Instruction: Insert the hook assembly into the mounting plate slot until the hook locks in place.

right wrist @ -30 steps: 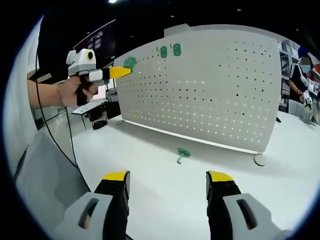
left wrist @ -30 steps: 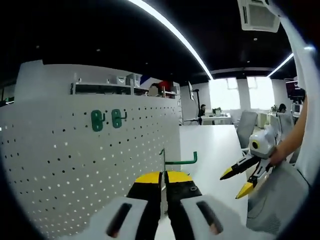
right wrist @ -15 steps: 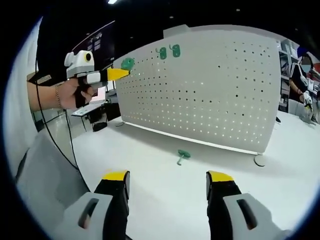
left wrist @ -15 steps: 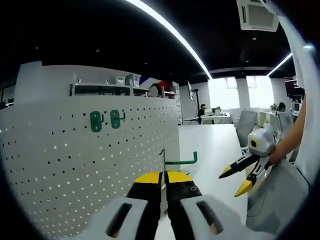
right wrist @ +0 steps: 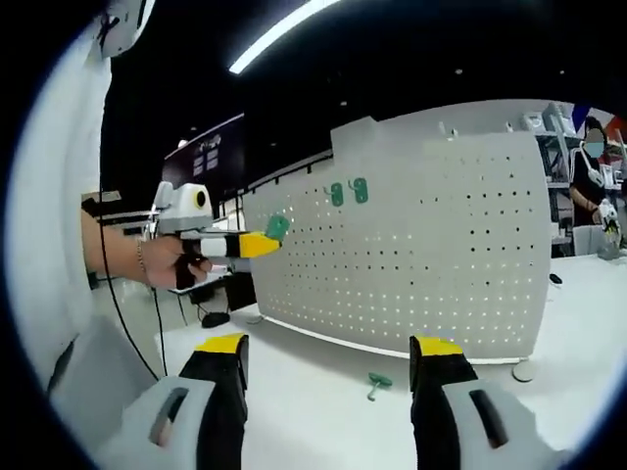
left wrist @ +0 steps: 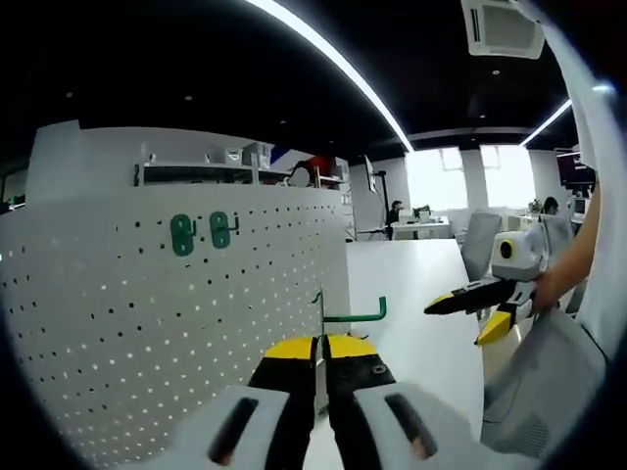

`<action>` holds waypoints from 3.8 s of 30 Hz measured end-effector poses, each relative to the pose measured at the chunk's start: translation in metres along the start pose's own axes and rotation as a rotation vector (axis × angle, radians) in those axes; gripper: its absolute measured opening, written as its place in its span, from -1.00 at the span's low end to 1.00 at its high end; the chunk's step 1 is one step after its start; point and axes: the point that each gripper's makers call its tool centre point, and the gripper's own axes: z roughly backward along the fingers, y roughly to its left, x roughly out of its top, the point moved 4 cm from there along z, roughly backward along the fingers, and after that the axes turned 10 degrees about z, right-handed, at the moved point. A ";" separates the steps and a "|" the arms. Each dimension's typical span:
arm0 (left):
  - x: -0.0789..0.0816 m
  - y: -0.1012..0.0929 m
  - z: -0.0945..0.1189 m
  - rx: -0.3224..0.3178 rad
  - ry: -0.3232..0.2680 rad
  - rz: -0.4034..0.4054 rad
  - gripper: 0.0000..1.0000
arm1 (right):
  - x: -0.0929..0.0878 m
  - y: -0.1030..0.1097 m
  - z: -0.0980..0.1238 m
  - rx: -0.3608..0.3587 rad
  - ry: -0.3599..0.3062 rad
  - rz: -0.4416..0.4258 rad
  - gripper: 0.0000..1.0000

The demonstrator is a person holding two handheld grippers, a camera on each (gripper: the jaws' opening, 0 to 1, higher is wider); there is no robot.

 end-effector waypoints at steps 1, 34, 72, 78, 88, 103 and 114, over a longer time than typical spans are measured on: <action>0.000 0.000 0.000 -0.002 -0.001 0.001 -0.97 | 0.005 -0.001 0.000 -0.009 -0.035 0.014 0.40; -0.001 -0.001 0.003 0.039 0.002 -0.044 -0.96 | 0.033 0.017 -0.033 0.149 -0.135 -0.272 0.21; 0.001 -0.008 0.010 0.079 -0.013 -0.055 -0.96 | 0.057 0.041 -0.086 0.259 -0.181 -0.307 0.03; 0.001 -0.007 0.011 0.082 -0.014 -0.057 -0.96 | 0.061 0.044 -0.097 0.264 -0.200 -0.324 0.00; 0.002 -0.007 0.011 0.085 -0.017 -0.055 -0.96 | 0.069 0.047 -0.107 0.268 -0.232 -0.363 -0.04; 0.002 -0.009 0.011 0.082 -0.020 -0.053 -0.96 | 0.069 0.055 -0.118 0.298 -0.212 -0.358 -0.33; 0.003 -0.010 0.011 0.081 -0.023 -0.048 -0.96 | 0.067 0.055 -0.124 0.293 -0.187 -0.347 -0.55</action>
